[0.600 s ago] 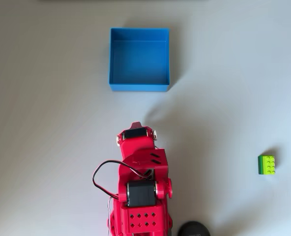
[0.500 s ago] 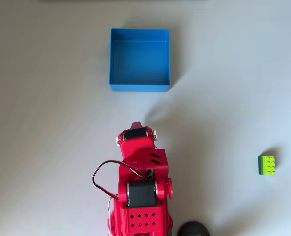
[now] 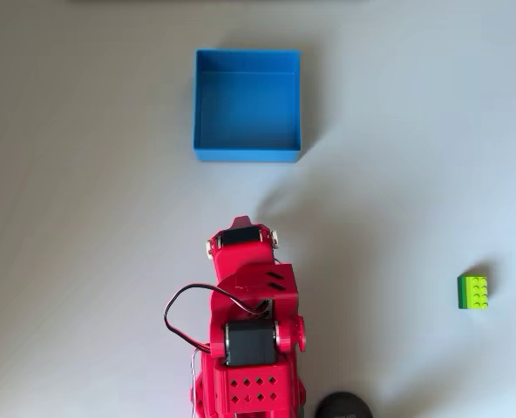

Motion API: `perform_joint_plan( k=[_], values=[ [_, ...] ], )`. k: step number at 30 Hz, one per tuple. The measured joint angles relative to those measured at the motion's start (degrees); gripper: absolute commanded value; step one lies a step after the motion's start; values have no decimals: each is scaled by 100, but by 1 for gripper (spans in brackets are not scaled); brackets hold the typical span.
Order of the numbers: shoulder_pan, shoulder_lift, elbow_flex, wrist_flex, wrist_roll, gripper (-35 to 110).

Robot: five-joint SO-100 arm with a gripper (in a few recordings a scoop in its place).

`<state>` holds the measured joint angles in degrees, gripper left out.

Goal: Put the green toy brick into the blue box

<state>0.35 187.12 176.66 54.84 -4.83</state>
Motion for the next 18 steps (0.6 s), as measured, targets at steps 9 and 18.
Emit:
perform_joint_plan(
  k=[9, 18],
  values=[
    [0, 0, 0, 0, 0, 0],
    [-176, 0, 0, 0, -193, 0]
  ],
)
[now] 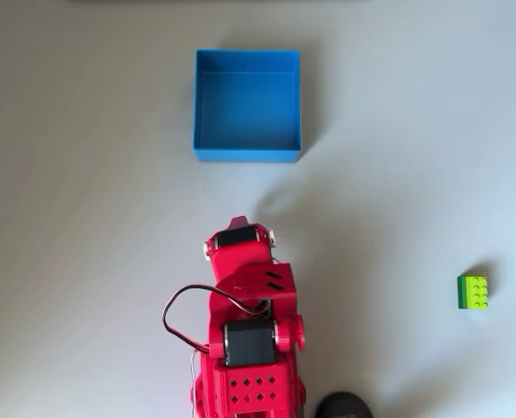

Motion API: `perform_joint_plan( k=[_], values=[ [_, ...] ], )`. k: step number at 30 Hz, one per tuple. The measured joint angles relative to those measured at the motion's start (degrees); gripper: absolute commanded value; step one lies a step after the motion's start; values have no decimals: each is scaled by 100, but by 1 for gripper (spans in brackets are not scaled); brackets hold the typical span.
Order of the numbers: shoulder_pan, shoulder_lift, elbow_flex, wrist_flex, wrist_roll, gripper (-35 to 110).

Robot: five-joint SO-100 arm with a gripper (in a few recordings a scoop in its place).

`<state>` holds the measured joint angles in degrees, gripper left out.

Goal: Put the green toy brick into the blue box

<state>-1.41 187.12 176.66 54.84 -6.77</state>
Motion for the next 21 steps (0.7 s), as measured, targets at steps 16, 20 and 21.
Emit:
perform_joint_plan(
  k=[16, 20, 21],
  values=[
    [-9, -132, -211, -475, -97, 0],
    [44, -712, -580, -475, 35, 0],
    [88, -923, -703, -475, 88, 0]
  ],
)
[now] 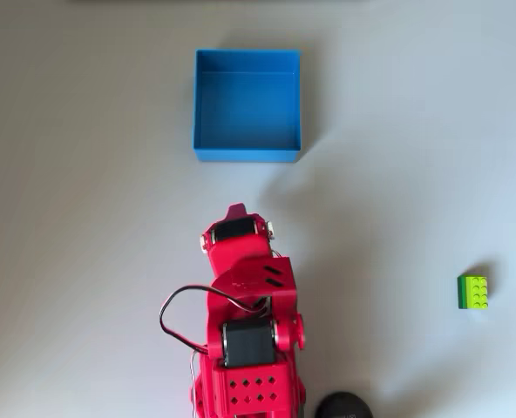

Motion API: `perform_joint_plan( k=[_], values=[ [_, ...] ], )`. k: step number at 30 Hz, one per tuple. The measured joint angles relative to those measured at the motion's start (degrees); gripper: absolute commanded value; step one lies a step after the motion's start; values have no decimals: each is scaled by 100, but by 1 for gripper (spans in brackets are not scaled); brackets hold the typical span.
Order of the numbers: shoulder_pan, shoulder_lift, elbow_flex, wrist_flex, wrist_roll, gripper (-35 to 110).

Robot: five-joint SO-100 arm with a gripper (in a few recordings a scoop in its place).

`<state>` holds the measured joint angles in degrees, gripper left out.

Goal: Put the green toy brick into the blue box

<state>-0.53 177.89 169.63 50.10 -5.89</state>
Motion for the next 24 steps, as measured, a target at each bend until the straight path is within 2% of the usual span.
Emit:
perform_joint_plan(
  k=[5, 16, 21, 24],
  values=[
    [316, -1266, -765, 9, 229, 0],
    [2057, -3744, -2637, 642, 334, 0],
    [3041, -4412, -3173, 668, 105, 22],
    [3498, -4764, -3331, 668, -185, 26]
  ],
)
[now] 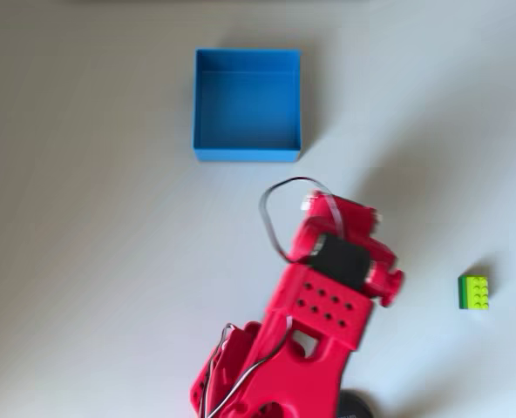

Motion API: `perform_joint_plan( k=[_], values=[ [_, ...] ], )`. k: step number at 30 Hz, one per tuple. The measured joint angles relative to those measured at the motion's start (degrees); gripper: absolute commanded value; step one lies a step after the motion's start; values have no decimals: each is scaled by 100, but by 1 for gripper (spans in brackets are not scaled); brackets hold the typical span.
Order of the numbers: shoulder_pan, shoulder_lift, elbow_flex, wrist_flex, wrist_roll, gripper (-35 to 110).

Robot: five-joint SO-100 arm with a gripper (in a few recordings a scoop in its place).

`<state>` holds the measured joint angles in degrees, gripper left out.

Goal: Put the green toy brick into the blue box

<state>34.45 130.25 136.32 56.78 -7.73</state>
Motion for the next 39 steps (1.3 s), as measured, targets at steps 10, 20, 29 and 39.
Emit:
perform_joint_plan(
  k=[10, 20, 29, 39],
  values=[
    [1556, -694, -879, 0, 334, 26],
    [2971, -1274, -1775, 0, 932, 28],
    [3771, -2004, -1837, -686, 879, 30],
    [3911, -2751, -2092, -1099, 1116, 28]
  ],
)
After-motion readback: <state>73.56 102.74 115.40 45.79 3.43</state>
